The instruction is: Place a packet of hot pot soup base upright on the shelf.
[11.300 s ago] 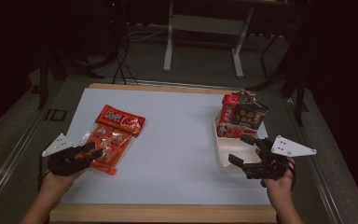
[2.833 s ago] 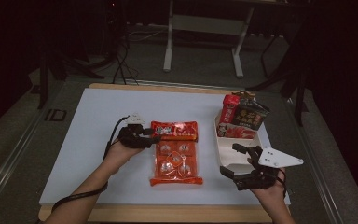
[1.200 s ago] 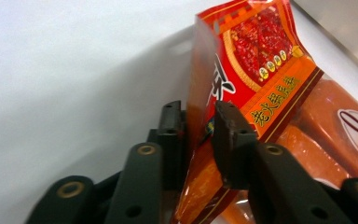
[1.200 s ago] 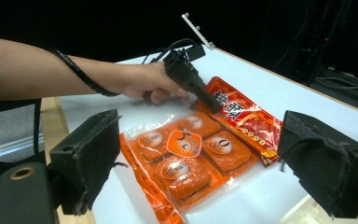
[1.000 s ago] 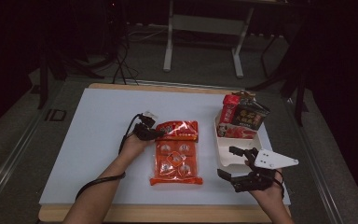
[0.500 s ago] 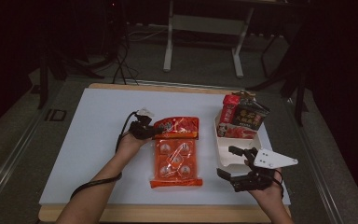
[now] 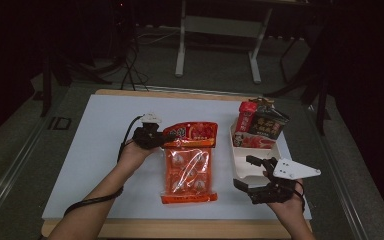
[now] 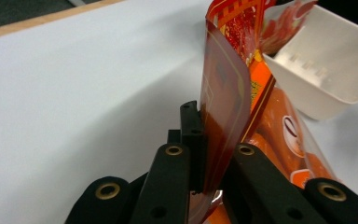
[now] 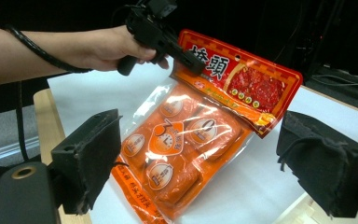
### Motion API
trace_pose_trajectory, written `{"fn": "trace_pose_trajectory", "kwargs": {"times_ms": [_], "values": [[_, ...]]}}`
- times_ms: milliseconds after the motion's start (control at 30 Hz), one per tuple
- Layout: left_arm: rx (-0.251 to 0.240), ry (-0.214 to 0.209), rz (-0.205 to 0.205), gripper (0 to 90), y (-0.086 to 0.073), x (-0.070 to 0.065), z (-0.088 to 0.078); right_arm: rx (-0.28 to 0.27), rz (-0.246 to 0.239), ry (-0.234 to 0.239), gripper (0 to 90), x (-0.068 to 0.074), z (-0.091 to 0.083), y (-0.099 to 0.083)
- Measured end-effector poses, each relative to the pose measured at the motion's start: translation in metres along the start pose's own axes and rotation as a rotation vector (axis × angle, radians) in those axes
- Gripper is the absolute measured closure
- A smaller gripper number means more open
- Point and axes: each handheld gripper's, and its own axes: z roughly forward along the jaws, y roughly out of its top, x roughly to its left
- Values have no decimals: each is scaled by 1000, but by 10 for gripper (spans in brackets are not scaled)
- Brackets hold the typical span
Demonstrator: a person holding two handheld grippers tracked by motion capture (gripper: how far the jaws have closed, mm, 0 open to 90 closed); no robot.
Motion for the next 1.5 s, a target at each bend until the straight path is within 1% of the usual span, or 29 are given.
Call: {"fn": "trace_pose_trajectory", "kwargs": {"times_ms": [67, 100, 167, 267, 300, 367, 400, 467, 500, 567, 700, 733, 800, 867, 900, 967, 1033, 1067, 1100, 1133, 1200, 1233, 1267, 1300, 1333, 1367, 1400, 1467, 1500], "values": [[-5, -3, 17, 900, 3, -4, -4, 0, -1, -2, 134, 0, -1, 1], [-11, -15, 18, 900, 4, -6, -7, -2, -1, -4, 135, 0, -1, 1], [-23, -28, 40, 900, 6, -12, -13, -4, -2, -9, 140, 0, -2, 1], [-36, -43, 61, 900, 9, -20, -20, -8, 1, -18, 145, -1, -5, 2], [-44, -48, 67, 900, 9, -23, -23, -15, 9, -25, 148, -2, -6, 2], [-49, -57, 82, 900, 11, -29, -27, -16, 21, -20, 157, -3, -8, 3], [-54, -64, 85, 900, 11, -30, -29, -21, 19, -33, 157, -3, -9, 4], [-59, -71, 104, 900, 13, -36, -32, -17, 26, -32, 156, -3, -10, 6], [-62, -82, 110, 900, 13, -38, -34, -16, 22, -38, 157, -3, -10, 6], [-72, -99, 120, 900, 14, -44, -38, -15, 21, -35, 156, -2, -11, 7], [-80, -118, 154, 900, 16, -54, -44, -21, 9, -36, 157, -2, -10, 8], [-82, -130, 158, 900, 17, -56, -45, -24, 7, -30, 156, -2, -10, 9], [-90, -147, 173, 900, 18, -61, -47, -24, 5, -35, 164, -3, -10, 11], [-97, -183, 197, 900, 19, -66, -50, -25, -5, -47, 183, -3, -11, 13], [-104, -206, 202, 900, 19, -68, -52, -20, -2, -30, 198, -5, -11, 14], [-115, -224, 217, 900, 21, -72, -55, -16, 1, -30, 219, -6, -10, 15], [-132, -247, 231, 900, 22, -76, -57, -24, 10, -25, 223, -7, -9, 17], [-139, -246, 233, 900, 23, -79, -59, -29, 16, -20, 225, -7, -9, 18], [-149, -253, 242, 900, 24, -81, -60, -29, 9, -21, 225, -7, -7, 19], [-160, -272, 245, 900, 26, -84, -62, -28, 5, -18, 225, -7, -6, 20], [-179, -278, 272, 900, 28, -90, -65, -25, 0, -9, 224, -7, -3, 22], [-183, -290, 288, 900, 31, -94, -67, -28, 2, -5, 224, -7, -2, 23], [-189, -283, 299, 900, 32, -97, -68, -40, 9, 1, 225, -7, -1, 25], [-196, -288, 311, 900, 33, -100, -69, -43, 11, 9, 225, -8, 0, 27], [-200, -284, 322, 900, 34, -102, -69, -50, 5, 9, 225, -8, 2, 29], [-202, -280, 325, 900, 36, -103, -70, -51, 6, 11, 225, -8, 3, 30], [-213, -297, 324, 900, 37, -105, -71, -52, 3, 16, 225, -8, 4, 32], [-219, -299, 329, 900, 39, -106, -72, -52, -2, 25, 230, -9, 8, 35], [-226, -306, 329, 900, 39, -107, -73, -58, -4, 23, 230, -9, 9, 36]]}}
